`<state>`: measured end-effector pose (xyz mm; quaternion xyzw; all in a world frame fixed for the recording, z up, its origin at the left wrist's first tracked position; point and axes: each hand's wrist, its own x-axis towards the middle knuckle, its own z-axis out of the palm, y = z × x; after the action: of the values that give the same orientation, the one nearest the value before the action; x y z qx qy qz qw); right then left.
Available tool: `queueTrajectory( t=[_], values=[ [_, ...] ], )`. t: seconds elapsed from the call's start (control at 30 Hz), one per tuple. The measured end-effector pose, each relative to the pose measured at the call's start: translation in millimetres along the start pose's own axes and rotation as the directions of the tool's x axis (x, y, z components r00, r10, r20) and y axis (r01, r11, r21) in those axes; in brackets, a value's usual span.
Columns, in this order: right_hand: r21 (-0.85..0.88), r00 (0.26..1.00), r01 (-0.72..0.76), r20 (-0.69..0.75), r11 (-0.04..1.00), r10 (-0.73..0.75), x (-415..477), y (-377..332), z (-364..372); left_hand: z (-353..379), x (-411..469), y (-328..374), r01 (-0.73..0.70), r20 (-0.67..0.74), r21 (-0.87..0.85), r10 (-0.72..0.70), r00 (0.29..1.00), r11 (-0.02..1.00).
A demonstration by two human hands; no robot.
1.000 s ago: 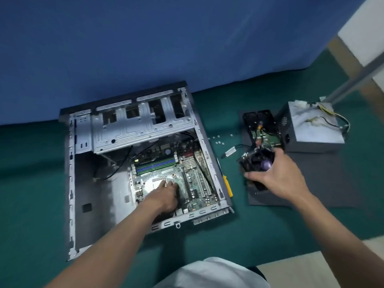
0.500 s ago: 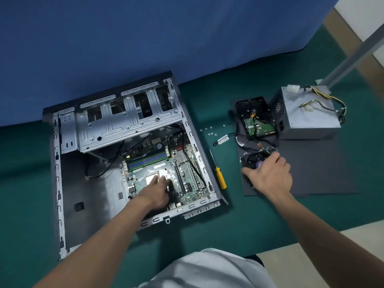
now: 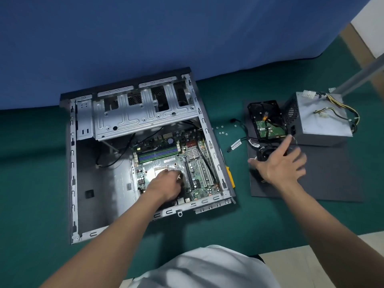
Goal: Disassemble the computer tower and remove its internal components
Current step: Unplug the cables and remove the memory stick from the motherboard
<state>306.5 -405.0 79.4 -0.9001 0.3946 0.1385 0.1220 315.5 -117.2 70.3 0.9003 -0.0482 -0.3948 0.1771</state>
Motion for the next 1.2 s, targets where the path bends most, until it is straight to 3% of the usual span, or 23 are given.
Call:
queueTrajectory(
  t=[0.07,0.1,0.17,0.23,0.4,0.57,0.67,0.9,0.97,1.13,1.2],
  values=[
    [0.052,0.957,0.277,-0.106,0.959,-0.27,-20.7,-12.2,-6.0,-1.9,-3.5,8.4,-0.048,-0.027,-0.027,0.048,0.998,0.998],
    [0.151,0.921,0.389,-0.078,0.909,-0.381,-32.1,-21.5,-10.2,-3.8,-4.2,13.7,-0.082,-0.029,-0.048,0.081,0.996,0.995],
    [0.351,0.853,0.444,0.115,0.824,-0.509,-54.6,-45.3,-15.4,-10.0,-4.1,26.3,-0.143,-0.017,-0.104,0.142,0.99,0.984],
    [0.345,0.803,0.482,0.193,0.805,-0.564,-71.9,-67.8,-11.8,-16.7,-1.8,39.4,-0.188,0.0,-0.117,0.19,0.982,0.975],
    [0.252,0.841,0.502,0.081,0.827,-0.535,-82.9,-86.3,3.3,-9.7,7.4,63.5,-0.215,0.057,-0.103,0.222,0.974,0.971],
    [0.234,0.847,0.504,0.053,0.831,-0.529,-80.3,-85.1,6.3,9.2,18.9,68.1,-0.201,0.037,0.084,0.198,0.979,0.976],
    [0.232,0.848,0.505,0.047,0.831,-0.528,-80.4,-86.0,6.3,16.6,23.3,70.8,-0.244,-0.024,0.205,0.254,0.967,0.948],
    [0.212,0.849,0.504,0.058,0.837,-0.525,-81.5,-87.7,5.4,23.5,28.4,78.8,-0.187,-0.225,0.145,0.216,0.95,0.972],
    [0.209,0.847,0.506,0.059,0.837,-0.528,-81.8,-87.7,4.8,23.9,28.3,78.2,-0.176,-0.234,0.138,0.205,0.95,0.975],
    [0.205,0.844,0.514,0.053,0.833,-0.534,-81.8,-87.9,4.1,20.7,22.3,80.4,-0.325,-0.172,0.213,0.363,0.916,0.921],
    [0.204,0.844,0.513,0.055,0.834,-0.533,-81.6,-87.8,4.6,19.8,22.6,79.3,-0.269,-0.235,0.152,0.299,0.925,0.951]
  ],
)
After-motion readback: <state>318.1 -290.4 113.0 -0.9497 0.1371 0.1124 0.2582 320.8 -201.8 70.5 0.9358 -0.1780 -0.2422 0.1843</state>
